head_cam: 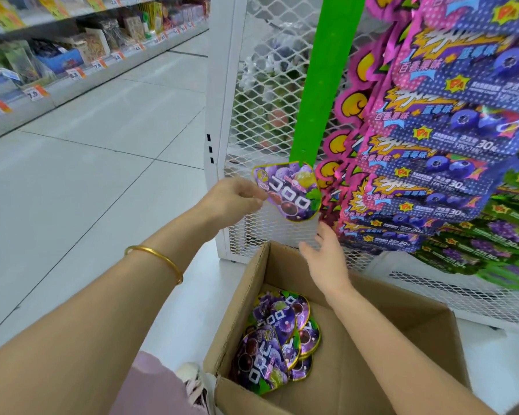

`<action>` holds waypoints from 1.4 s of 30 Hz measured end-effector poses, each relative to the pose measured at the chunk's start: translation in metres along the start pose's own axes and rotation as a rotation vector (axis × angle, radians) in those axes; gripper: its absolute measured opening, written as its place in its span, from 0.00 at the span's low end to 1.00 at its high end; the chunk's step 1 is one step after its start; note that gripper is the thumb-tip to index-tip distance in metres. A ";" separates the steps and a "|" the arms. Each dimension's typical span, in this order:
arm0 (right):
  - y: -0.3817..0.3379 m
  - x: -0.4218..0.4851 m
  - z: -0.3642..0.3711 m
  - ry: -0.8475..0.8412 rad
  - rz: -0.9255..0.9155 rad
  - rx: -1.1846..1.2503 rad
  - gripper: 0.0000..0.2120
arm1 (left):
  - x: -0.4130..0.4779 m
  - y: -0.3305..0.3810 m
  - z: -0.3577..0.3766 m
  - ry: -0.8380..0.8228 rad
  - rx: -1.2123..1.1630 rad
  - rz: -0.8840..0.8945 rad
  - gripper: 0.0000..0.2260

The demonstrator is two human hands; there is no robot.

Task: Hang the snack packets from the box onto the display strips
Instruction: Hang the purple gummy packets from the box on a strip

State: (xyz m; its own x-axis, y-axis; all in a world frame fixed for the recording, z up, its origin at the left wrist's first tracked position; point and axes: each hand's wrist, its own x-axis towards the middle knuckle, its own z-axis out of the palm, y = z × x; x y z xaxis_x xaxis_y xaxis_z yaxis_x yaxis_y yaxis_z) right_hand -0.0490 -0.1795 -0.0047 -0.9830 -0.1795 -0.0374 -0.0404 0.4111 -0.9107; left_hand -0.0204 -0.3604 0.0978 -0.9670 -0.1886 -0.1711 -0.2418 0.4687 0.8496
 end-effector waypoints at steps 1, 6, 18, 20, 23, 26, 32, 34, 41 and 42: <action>0.012 -0.008 0.001 -0.017 0.040 -0.007 0.26 | 0.000 -0.001 0.000 -0.018 0.013 -0.010 0.08; 0.093 -0.028 0.009 -0.063 0.274 -0.134 0.24 | -0.004 -0.015 0.003 -0.084 0.044 -0.084 0.09; 0.196 -0.018 0.074 -0.235 0.663 -0.329 0.20 | -0.018 -0.061 0.021 -0.216 0.066 -0.254 0.06; 0.199 -0.011 0.084 -0.202 0.709 -0.333 0.19 | -0.020 -0.066 0.023 -0.224 0.052 -0.288 0.06; 0.207 -0.005 0.089 -0.134 0.754 -0.300 0.16 | -0.020 -0.069 0.024 -0.242 0.070 -0.311 0.06; 0.211 -0.006 0.085 -0.104 0.767 -0.291 0.08 | -0.016 -0.067 0.026 -0.238 0.078 -0.309 0.07; 0.175 -0.016 0.042 0.093 0.592 -0.165 0.11 | -0.012 -0.057 0.033 -0.249 0.155 -0.252 0.08; 0.153 -0.020 0.014 0.080 0.434 -0.113 0.15 | -0.013 -0.053 0.037 -0.246 0.179 -0.240 0.09; 0.060 -0.033 -0.063 -0.032 0.350 0.312 0.09 | -0.018 -0.029 0.061 -0.196 0.268 -0.192 0.19; 0.051 -0.036 -0.069 -0.041 0.372 0.415 0.09 | -0.019 -0.027 0.062 -0.189 0.237 -0.180 0.18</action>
State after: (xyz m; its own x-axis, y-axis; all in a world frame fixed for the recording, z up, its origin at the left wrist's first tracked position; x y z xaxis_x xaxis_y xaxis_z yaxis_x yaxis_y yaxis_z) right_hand -0.0279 -0.0905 -0.0215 -0.9093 -0.1276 -0.3960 0.3903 0.0681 -0.9182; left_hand -0.0001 -0.3156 0.0471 -0.8997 -0.1341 -0.4155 -0.4002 0.6339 0.6619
